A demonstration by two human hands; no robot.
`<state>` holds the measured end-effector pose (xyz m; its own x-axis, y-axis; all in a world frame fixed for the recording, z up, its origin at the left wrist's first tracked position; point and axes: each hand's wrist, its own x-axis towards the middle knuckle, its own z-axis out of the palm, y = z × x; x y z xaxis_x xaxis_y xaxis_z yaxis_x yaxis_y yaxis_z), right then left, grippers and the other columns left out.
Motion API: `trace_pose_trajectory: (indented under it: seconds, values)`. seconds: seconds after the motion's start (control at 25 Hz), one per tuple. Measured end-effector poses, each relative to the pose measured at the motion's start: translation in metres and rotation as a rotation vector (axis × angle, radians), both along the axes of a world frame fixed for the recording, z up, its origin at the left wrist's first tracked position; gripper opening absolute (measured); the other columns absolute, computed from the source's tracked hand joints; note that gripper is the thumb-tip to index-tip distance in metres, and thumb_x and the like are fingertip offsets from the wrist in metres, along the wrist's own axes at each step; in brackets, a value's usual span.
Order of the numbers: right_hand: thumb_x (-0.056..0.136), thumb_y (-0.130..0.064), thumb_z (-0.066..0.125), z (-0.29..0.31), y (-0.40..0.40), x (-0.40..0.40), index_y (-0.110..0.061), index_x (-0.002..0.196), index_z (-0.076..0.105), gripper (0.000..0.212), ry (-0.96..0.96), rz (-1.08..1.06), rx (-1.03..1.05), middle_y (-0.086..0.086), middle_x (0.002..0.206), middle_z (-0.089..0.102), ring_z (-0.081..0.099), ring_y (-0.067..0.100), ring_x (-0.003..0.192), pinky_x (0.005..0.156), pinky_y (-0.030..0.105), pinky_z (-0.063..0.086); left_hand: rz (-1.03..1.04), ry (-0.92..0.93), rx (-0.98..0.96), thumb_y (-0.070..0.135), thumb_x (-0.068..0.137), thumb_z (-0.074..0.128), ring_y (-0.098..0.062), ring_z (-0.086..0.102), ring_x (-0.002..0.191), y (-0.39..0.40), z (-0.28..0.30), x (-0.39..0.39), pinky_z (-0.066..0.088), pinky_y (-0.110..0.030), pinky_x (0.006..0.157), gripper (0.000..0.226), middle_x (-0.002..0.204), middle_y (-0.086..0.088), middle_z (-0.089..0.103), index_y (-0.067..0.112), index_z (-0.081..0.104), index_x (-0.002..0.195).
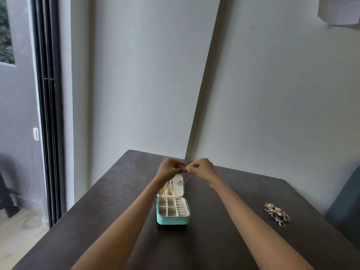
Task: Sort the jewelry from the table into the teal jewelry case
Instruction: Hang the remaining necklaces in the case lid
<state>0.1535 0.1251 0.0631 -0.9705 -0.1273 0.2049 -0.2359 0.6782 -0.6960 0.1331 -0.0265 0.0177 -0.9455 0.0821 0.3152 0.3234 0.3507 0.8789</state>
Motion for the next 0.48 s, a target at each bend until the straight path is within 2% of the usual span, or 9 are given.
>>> trace_pose_trajectory:
  seconds: [0.08, 0.2, 0.32, 0.48]
  values:
    - [0.083, -0.017, 0.068, 0.001, 0.002, 0.001, -0.011, 0.09, 0.075, 0.011, 0.0, 0.018, 0.041, -0.007, 0.064, 0.062, 0.049, 0.0, 0.054, 0.045, 0.008, 0.038, 0.029, -0.015, -0.02, 0.024, 0.072, 0.079, -0.018, 0.07, 0.086, 0.0, -0.002, 0.0, 0.052, -0.044, 0.093, 0.031, 0.087, -0.007, 0.075, 0.015, 0.071, 0.101]
    - [0.083, -0.015, 0.069, -0.004, 0.002, 0.0, -0.01, 0.093, 0.075, 0.013, -0.004, 0.047, 0.112, -0.011, 0.061, 0.058, 0.048, 0.0, 0.054, 0.038, 0.004, 0.03, 0.046, -0.035, -0.003, 0.023, 0.072, 0.079, -0.016, 0.07, 0.083, -0.002, -0.007, 0.002, 0.051, -0.045, 0.093, 0.024, 0.084, -0.003, 0.075, 0.023, 0.07, 0.095]
    - [0.084, -0.016, 0.068, -0.01, -0.001, -0.001, -0.009, 0.094, 0.075, 0.014, -0.004, 0.061, 0.134, -0.011, 0.06, 0.057, 0.047, 0.001, 0.053, 0.038, 0.005, 0.031, 0.051, -0.042, 0.0, 0.022, 0.073, 0.078, -0.015, 0.071, 0.082, -0.007, -0.007, 0.006, 0.051, -0.045, 0.093, 0.021, 0.085, -0.003, 0.075, 0.026, 0.069, 0.091]
    - [0.085, -0.018, 0.067, -0.02, -0.006, -0.003, -0.008, 0.093, 0.075, 0.015, 0.006, 0.034, 0.092, -0.009, 0.064, 0.059, 0.048, -0.002, 0.056, 0.047, 0.005, 0.034, 0.032, -0.084, -0.019, 0.022, 0.073, 0.079, -0.02, 0.071, 0.083, -0.014, -0.009, 0.01, 0.052, -0.043, 0.092, 0.03, 0.088, -0.009, 0.074, 0.017, 0.069, 0.1]
